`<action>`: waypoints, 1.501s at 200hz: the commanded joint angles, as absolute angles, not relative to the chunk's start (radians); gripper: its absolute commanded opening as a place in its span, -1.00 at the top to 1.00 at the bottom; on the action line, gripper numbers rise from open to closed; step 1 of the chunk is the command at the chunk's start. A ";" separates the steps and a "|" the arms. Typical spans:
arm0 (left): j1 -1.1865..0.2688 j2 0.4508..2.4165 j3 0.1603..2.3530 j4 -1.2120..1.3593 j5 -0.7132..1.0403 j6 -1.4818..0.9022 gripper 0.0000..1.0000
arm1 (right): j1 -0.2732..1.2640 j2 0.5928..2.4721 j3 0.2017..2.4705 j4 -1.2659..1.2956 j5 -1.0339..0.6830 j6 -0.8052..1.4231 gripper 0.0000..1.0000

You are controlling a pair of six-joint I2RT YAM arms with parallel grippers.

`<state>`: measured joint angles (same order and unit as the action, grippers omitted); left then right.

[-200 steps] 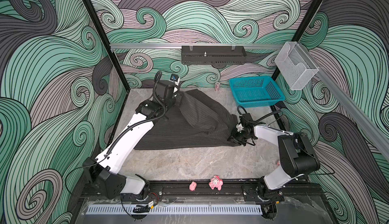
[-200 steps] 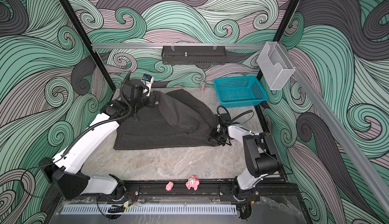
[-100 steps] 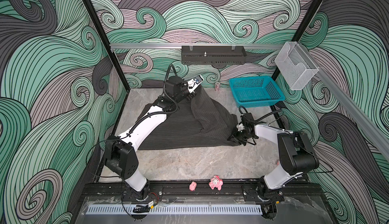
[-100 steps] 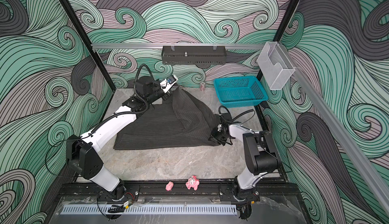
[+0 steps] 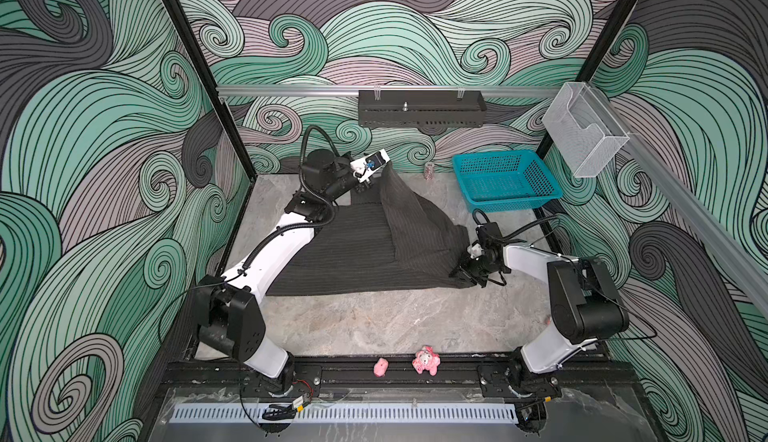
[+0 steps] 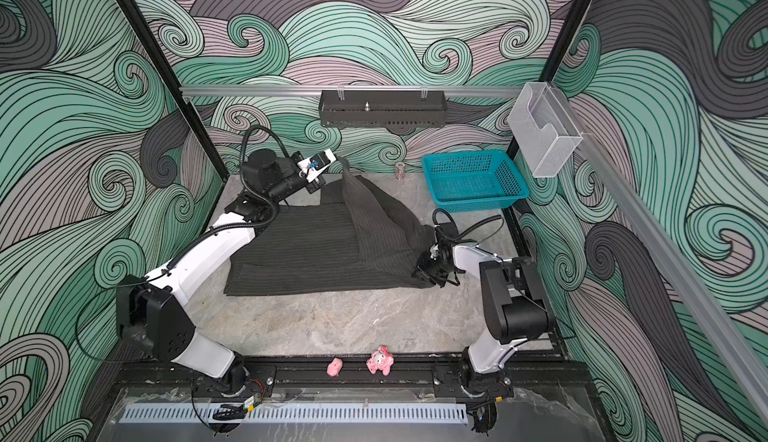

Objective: Fold and stack the long sleeve shirts

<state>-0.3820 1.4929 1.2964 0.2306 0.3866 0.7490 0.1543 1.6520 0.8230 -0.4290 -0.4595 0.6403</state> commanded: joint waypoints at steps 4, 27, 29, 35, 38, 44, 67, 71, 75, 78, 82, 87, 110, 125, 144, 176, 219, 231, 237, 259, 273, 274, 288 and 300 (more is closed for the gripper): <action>-0.380 1.356 1.155 0.271 0.431 0.706 1.00 | 0.147 1.684 0.812 -0.444 -0.385 0.652 0.60; -0.361 1.231 1.001 0.276 0.365 0.658 1.00 | 0.146 1.680 0.804 -0.443 -0.384 0.671 0.73; -0.359 1.226 0.988 0.277 0.360 0.655 1.00 | 0.145 1.680 0.802 -0.441 -0.384 0.673 0.74; -0.352 1.186 0.951 0.276 0.347 0.644 1.00 | 0.143 1.680 0.799 -0.439 -0.384 0.683 0.76; -0.348 1.169 0.933 0.276 0.342 0.640 1.00 | 0.142 1.680 0.797 -0.439 -0.384 0.687 0.77; -0.340 1.141 0.900 0.273 0.329 0.628 1.00 | 0.140 1.680 0.793 -0.435 -0.385 0.694 0.78; -0.305 1.018 0.770 0.288 0.260 0.578 1.00 | 0.131 1.683 0.775 -0.419 -0.389 0.723 0.84; -0.298 0.995 0.748 0.293 0.252 0.566 1.00 | 0.128 1.684 0.772 -0.416 -0.390 0.726 0.84; -0.289 0.979 0.729 0.299 0.243 0.555 1.00 | 0.125 1.683 0.770 -0.414 -0.392 0.730 0.85; -0.284 0.966 0.716 0.298 0.240 0.549 1.00 | 0.123 1.685 0.769 -0.415 -0.392 0.733 0.85; -0.276 0.951 0.701 0.295 0.235 0.546 1.00 | 0.120 1.685 0.767 -0.413 -0.394 0.734 0.86; -0.269 0.934 0.686 0.292 0.228 0.543 1.00 | 0.117 1.687 0.766 -0.414 -0.395 0.736 0.86; -0.248 0.896 0.652 0.274 0.207 0.546 1.00 | 0.110 1.676 0.768 -0.406 -0.420 0.738 0.87; -0.246 0.888 0.645 0.276 0.206 0.542 1.00 | 0.115 1.651 0.776 -0.383 -0.468 0.752 0.85; -0.239 0.888 0.637 0.289 0.201 0.533 1.00 | 0.134 1.612 0.799 -0.380 -0.520 0.778 0.65; -0.231 0.883 0.626 0.299 0.196 0.527 1.00 | 0.183 1.559 0.831 -0.369 -0.577 0.847 0.57; -0.219 0.873 0.625 0.326 0.198 0.499 1.00 | 0.203 1.656 0.857 -0.258 -0.588 0.926 0.76; -0.211 0.872 0.627 0.336 0.198 0.489 1.00 | 0.198 1.703 0.866 -0.224 -0.572 0.934 0.83; -0.203 0.869 0.627 0.340 0.202 0.483 1.00 | 0.191 1.725 0.869 -0.200 -0.573 0.943 0.85; -0.169 0.857 0.626 0.344 0.219 0.465 1.00 | 0.150 1.800 0.859 -0.103 -0.565 0.971 0.95; -0.141 0.845 0.619 0.340 0.232 0.457 1.00 | 0.125 1.835 0.859 -0.074 -0.557 0.968 1.00; -0.140 0.844 0.618 0.341 0.232 0.456 1.00 | 0.123 1.837 0.859 -0.073 -0.556 0.966 1.00; -0.119 0.833 0.605 0.335 0.235 0.453 1.00 | 0.100 1.860 0.856 -0.075 -0.537 0.952 1.00; -0.103 0.825 0.596 0.321 0.238 0.455 1.00 | 0.082 1.868 0.847 -0.077 -0.534 0.946 1.00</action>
